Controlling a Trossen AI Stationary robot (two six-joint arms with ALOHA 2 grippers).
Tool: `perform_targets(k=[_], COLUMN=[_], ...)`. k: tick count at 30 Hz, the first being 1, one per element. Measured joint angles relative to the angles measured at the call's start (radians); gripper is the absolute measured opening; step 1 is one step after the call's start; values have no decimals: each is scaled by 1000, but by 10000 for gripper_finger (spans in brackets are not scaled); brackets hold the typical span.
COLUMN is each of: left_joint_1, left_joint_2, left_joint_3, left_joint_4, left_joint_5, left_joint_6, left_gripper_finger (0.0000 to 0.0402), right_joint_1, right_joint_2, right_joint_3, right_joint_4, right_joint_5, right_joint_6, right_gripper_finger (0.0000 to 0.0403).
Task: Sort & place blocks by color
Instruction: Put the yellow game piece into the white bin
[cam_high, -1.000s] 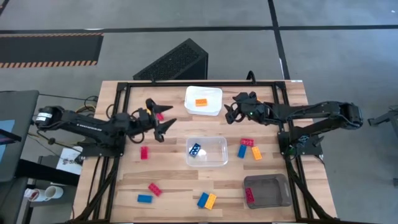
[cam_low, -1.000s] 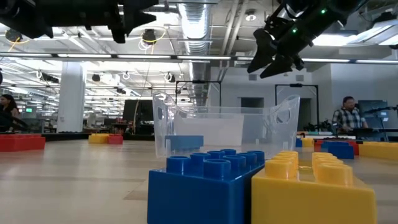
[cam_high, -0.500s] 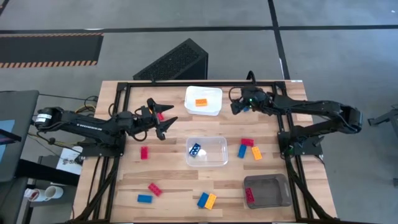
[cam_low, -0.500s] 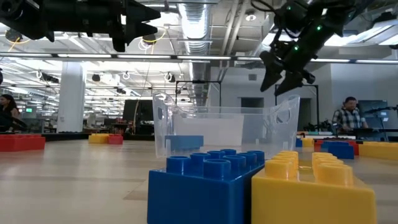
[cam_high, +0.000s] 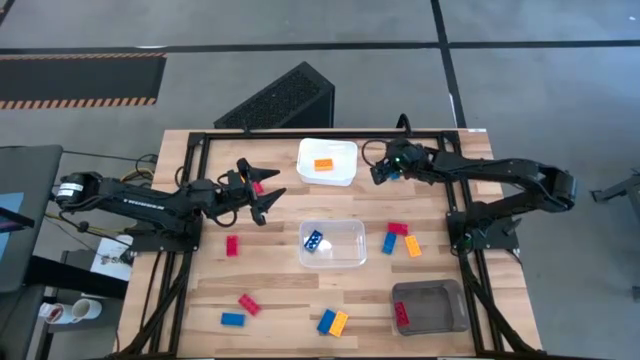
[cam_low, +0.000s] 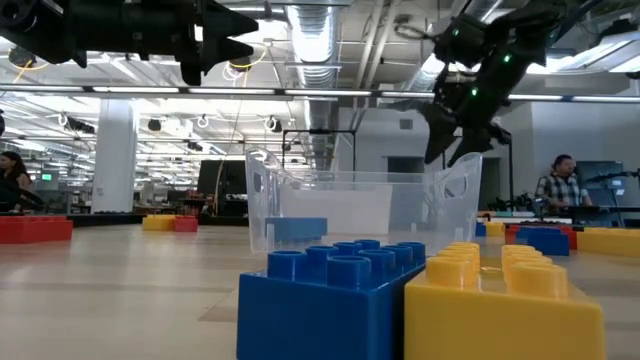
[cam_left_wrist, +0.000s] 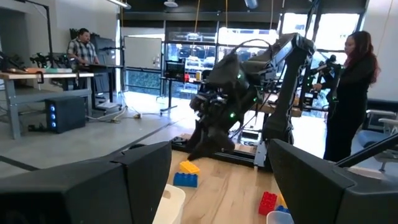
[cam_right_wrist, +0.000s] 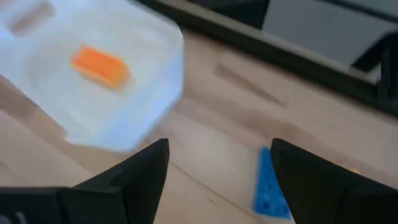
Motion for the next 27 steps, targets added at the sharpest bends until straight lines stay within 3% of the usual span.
perform_targets(k=[8, 13, 20, 27], left_joint_1=[0, 0, 0, 0], left_joint_2=[0, 0, 0, 0], left_joint_3=[0, 0, 0, 0], left_joint_4=[-77, -77, -119, -125], left_joint_5=[-59, -62, -72, -68], left_joint_6=[57, 81, 94, 42], left_gripper_finger=[258, 258, 258, 258], right_joint_1=[5, 7, 35, 118], right_joint_2=[135, 152, 58, -99], right_joint_3=[-1, -1, -2, -122], right_joint_4=[-8, -21, -207, -216], right_joint_5=[-3, -3, 45, 72], right_joint_6=[7, 6, 62, 178], right_gripper_finger=[302, 302, 302, 302])
